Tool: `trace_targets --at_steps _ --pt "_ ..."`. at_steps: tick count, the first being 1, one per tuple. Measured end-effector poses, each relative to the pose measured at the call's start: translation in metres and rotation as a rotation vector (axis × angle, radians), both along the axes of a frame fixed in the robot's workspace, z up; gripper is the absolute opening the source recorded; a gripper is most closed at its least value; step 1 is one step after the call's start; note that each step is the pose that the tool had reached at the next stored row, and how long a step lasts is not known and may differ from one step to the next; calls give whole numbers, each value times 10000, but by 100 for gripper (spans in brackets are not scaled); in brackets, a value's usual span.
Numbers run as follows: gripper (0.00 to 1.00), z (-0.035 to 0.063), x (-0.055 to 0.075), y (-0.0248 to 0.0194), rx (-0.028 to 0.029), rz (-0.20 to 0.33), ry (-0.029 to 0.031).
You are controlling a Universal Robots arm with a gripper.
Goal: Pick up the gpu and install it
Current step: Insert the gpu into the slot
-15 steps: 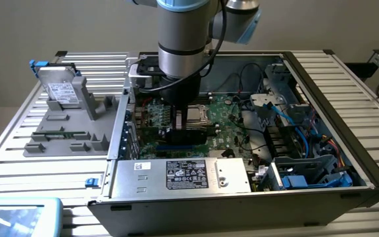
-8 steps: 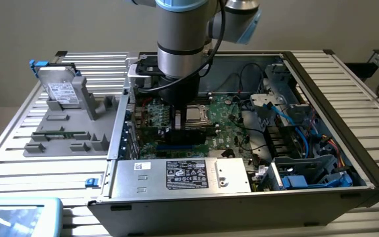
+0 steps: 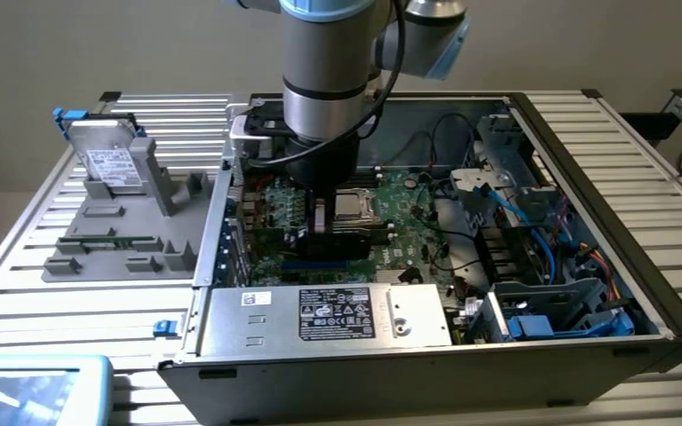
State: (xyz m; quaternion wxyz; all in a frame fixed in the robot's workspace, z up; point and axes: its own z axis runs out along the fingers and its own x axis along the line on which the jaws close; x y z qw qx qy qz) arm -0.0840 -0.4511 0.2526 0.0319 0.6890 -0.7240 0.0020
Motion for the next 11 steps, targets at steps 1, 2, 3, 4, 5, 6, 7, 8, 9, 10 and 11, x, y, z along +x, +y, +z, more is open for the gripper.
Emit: trace_targets --at_steps 1,2,3,4,5,6,7,8,9,10,11 --pt "28 -2 0 0 5 -2 2" --pt "28 -3 -1 0 11 -4 8" --pt "28 -3 -1 0 20 -4 16" --pt "28 -4 -1 0 32 -5 26" --pt "28 -4 -1 0 47 -5 37" --pt "28 -4 -1 0 66 -6 49" --pt "28 -5 -1 0 80 -7 63" --pt "28 -6 -1 0 90 -7 78" --pt "28 -5 -1 0 92 -8 81" --pt "28 -6 -1 0 93 -8 82" --pt "28 -5 -1 0 92 -8 83"
